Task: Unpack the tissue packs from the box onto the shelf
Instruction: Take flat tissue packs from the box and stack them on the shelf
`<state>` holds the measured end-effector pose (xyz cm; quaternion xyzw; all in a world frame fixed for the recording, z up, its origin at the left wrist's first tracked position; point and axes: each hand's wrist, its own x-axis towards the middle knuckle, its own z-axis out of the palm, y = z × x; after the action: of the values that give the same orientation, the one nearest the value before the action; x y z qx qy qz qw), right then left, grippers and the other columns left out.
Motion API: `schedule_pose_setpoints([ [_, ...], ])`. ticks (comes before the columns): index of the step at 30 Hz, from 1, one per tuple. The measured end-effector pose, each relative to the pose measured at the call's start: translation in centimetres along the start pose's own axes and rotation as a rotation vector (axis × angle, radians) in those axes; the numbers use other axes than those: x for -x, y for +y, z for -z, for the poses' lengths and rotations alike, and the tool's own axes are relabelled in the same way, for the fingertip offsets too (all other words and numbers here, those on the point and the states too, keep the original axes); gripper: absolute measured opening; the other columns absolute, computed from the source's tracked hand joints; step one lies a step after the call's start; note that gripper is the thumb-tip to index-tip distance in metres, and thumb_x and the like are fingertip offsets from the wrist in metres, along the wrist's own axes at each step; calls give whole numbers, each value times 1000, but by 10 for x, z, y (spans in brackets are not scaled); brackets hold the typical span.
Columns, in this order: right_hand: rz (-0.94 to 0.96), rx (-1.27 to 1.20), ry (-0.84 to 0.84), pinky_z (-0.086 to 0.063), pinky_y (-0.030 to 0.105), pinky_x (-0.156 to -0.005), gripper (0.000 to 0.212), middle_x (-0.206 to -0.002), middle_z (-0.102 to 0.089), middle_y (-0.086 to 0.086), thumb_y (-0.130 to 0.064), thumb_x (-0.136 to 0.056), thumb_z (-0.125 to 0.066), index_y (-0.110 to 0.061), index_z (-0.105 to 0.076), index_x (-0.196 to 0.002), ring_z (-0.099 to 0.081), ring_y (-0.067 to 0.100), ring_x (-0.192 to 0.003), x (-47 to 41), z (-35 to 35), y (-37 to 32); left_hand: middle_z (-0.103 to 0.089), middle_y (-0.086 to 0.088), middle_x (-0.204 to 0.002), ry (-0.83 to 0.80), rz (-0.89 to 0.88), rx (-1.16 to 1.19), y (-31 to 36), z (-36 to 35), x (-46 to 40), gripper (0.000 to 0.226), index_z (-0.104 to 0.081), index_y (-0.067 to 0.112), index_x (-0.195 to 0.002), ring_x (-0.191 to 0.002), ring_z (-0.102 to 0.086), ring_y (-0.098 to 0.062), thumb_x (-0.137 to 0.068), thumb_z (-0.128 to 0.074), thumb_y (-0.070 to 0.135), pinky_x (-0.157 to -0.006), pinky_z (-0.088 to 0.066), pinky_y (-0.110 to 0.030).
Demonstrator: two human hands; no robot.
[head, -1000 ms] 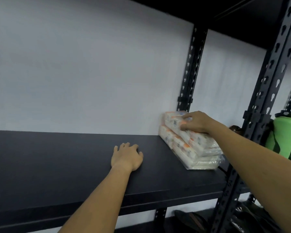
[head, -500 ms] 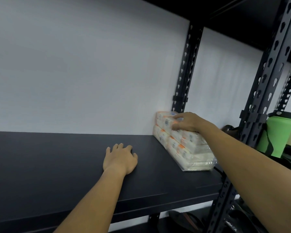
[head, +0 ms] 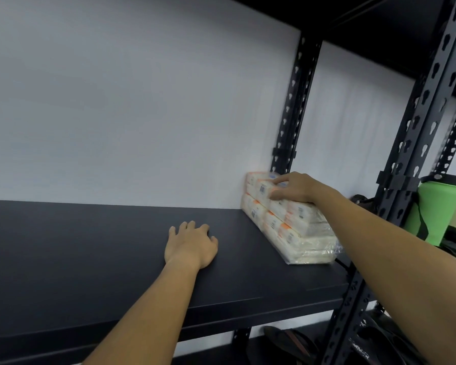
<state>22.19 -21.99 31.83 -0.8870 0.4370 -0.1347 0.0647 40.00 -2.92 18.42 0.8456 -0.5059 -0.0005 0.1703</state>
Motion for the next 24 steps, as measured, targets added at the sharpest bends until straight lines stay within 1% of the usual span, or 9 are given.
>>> schedule_pose_setpoints([
  [6,-2,6,2,-35,35,-102,67,-152,-42,1,-51,-81,-70,-30,-52,-142,-43,24,-134,3,0,-1,-27,-7,-158,1,0,-4,-1,0,-1,51,-35,25,-149,-147,-19,-25,-101,-26,41,-121,-9,-46],
  [10,78,-42,73,-33,34,-108,74,-153,-43,-1,-54,-81,-71,-25,-48,-145,-41,22,-138,12,6,-8,-28,-8,-158,1,-2,6,-1,0,-1,52,-35,25,-149,-147,-20,-25,-101,-26,41,-121,-9,-46],
  [12,62,5,22,-30,37,-112,79,-157,-37,-2,-55,-81,-70,-26,-43,-149,-36,22,-142,15,9,-15,-29,-8,-157,4,-2,8,-1,0,-1,51,-36,25,-148,-146,-21,-25,-101,-26,40,-121,-10,-46],
  [14,-2,116,-105,-28,42,-116,93,-161,-28,-5,-59,-76,-71,-30,-30,-154,-31,23,-145,18,10,-21,-27,-8,-158,1,-5,12,-1,0,0,52,-35,24,-149,-147,-20,-25,-101,-26,40,-121,-9,-46],
  [16,-82,218,-218,-32,43,-113,106,-163,-23,-5,-58,-71,-75,-34,-18,-157,-32,26,-144,21,6,-24,-26,-8,-158,0,-6,12,-1,0,0,52,-35,24,-149,-147,-19,-25,-101,-26,40,-121,-9,-46],
  [17,-105,260,-233,-35,42,-109,108,-162,-24,-3,-52,-71,-77,-34,-15,-157,-35,28,-142,23,3,-25,-27,-8,-158,1,-6,12,-2,0,0,52,-35,24,-149,-147,-19,-25,-101,-26,40,-121,-9,-46],
  [19,-134,334,-214,-42,39,-102,110,-158,-28,4,-41,-71,-80,-34,-12,-157,-41,31,-136,26,-3,-26,-27,-8,-158,-1,-7,11,-2,0,0,51,-35,24,-149,-147,-20,-25,-101,-26,39,-121,-10,-46],
  [20,-145,357,-203,-44,41,-101,113,-156,-30,5,-39,-67,-82,-36,-13,-156,-43,32,-132,27,-5,-27,-28,-8,-158,0,-8,10,-2,0,0,51,-36,24,-149,-147,-20,-25,-101,-26,39,-121,-10,-46],
  [24,-146,373,-191,-48,49,-97,123,-150,-37,2,-41,-46,-80,-46,-14,-150,-50,34,-122,23,-12,-27,-29,-8,-157,6,-13,14,-2,0,-1,51,-37,24,-148,-146,-21,-26,-101,-27,39,-121,-11,-46],
])
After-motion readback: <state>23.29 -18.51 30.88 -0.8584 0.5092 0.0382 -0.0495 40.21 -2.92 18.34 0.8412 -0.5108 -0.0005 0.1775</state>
